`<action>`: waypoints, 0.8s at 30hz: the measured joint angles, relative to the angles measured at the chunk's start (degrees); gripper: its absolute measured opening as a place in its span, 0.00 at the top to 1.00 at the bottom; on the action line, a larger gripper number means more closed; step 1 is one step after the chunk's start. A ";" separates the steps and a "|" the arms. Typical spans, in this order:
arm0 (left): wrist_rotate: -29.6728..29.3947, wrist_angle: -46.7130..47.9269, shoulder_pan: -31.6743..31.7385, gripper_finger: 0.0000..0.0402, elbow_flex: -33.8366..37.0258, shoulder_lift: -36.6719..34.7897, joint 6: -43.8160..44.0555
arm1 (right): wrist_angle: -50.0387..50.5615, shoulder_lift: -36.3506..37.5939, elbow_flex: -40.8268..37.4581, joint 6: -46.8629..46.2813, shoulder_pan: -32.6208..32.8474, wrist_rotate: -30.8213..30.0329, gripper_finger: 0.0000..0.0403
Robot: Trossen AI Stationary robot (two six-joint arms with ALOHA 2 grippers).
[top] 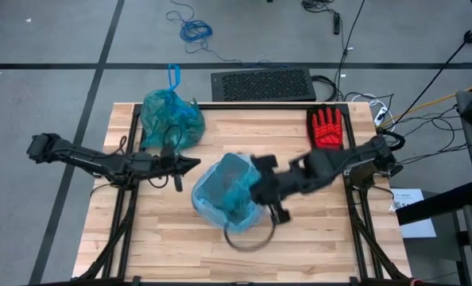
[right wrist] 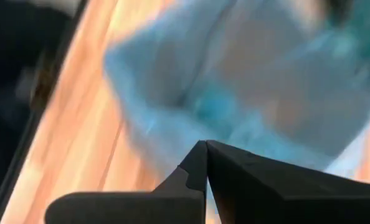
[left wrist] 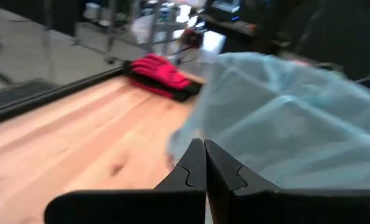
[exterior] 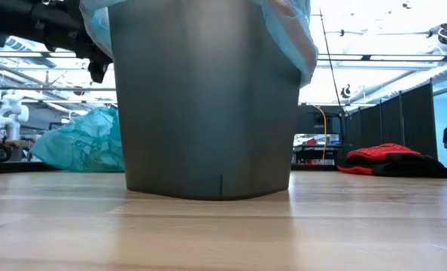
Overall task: Place trash/remove bag and relplace
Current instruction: Insert the blue trash bag into the trash bin
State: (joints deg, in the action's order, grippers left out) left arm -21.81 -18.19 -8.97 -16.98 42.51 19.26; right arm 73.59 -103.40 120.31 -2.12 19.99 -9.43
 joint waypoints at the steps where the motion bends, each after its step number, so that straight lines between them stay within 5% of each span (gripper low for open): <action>1: 1.23 -2.08 0.00 1.00 0.42 0.39 0.13 | 1.92 0.25 -1.49 -1.13 0.80 -0.43 1.00; 6: 5.75 -5.61 -0.32 1.00 0.79 2.57 1.92 | -0.34 5.01 -18.35 -8.22 3.08 -4.49 1.00; 14: 6.91 -11.15 -0.92 1.00 0.79 8.62 3.01 | -26.51 18.20 -45.80 -14.27 1.43 -5.60 1.00; 24: 6.79 -16.77 -0.92 1.00 0.79 18.33 5.98 | -35.38 24.35 -52.62 -8.18 -7.89 -17.96 1.00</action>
State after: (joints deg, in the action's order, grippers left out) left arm -15.03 -34.96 -9.89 -16.19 60.84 25.23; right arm 38.21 -79.05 67.69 -10.30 12.10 -27.39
